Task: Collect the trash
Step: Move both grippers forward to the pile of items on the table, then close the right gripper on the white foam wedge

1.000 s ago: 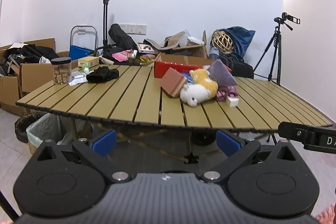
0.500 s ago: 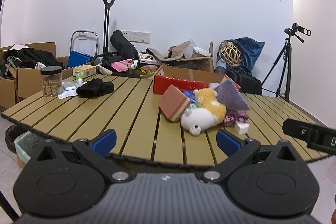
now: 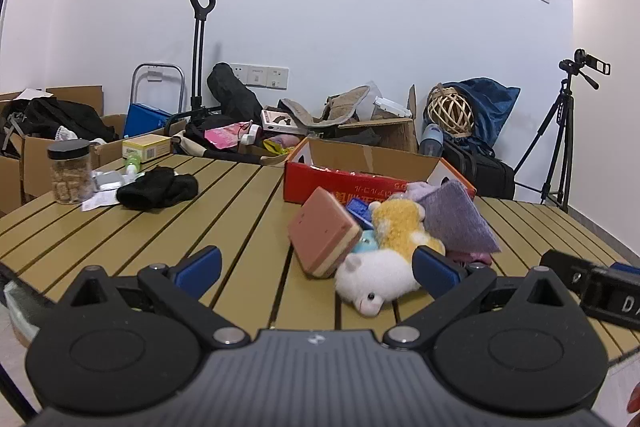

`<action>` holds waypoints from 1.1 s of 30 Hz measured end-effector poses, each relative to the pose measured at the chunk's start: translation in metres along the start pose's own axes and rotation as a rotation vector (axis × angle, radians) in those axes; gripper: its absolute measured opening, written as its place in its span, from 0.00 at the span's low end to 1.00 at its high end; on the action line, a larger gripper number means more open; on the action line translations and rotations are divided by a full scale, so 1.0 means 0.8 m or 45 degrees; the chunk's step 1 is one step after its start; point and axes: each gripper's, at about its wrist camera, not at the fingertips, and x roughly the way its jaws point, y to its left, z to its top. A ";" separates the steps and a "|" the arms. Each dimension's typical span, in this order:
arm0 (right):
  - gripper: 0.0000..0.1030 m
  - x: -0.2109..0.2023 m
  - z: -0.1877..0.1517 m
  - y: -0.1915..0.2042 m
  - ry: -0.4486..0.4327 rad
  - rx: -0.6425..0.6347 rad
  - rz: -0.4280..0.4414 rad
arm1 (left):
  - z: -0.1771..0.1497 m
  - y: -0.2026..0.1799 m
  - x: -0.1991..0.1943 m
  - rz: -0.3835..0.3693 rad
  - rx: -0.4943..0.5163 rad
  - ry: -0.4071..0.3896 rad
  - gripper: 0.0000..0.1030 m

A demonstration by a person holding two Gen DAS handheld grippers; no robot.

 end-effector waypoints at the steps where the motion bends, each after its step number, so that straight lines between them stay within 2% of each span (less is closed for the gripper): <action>1: 1.00 0.006 -0.001 -0.002 -0.006 0.000 -0.006 | 0.001 -0.002 0.007 0.000 0.002 0.000 1.00; 4: 1.00 0.026 -0.005 -0.008 -0.025 -0.010 0.006 | 0.003 -0.011 0.027 -0.002 0.023 0.004 1.00; 6: 1.00 0.043 -0.007 -0.011 0.014 -0.018 0.007 | 0.003 -0.014 0.039 -0.003 0.040 0.006 1.00; 13: 1.00 0.091 -0.020 -0.004 0.022 -0.110 -0.059 | -0.003 -0.010 0.074 0.015 0.042 0.044 1.00; 17: 0.89 0.125 -0.027 0.002 0.101 -0.177 -0.081 | -0.009 0.001 0.091 0.033 0.013 0.089 1.00; 23: 0.77 0.161 -0.031 0.002 0.173 -0.178 -0.089 | -0.012 0.012 0.100 0.042 0.011 0.106 1.00; 25: 0.71 0.169 -0.034 -0.001 0.199 -0.165 -0.096 | -0.013 0.011 0.101 0.042 0.018 0.109 1.00; 27: 0.58 0.177 -0.036 -0.006 0.229 -0.129 -0.093 | -0.015 0.009 0.101 0.038 0.025 0.111 1.00; 30: 0.55 0.183 -0.041 -0.007 0.250 -0.089 -0.081 | -0.017 0.005 0.101 0.026 0.032 0.111 1.00; 33: 0.42 0.184 -0.042 -0.006 0.245 -0.094 -0.073 | -0.019 0.001 0.099 0.018 0.045 0.108 1.00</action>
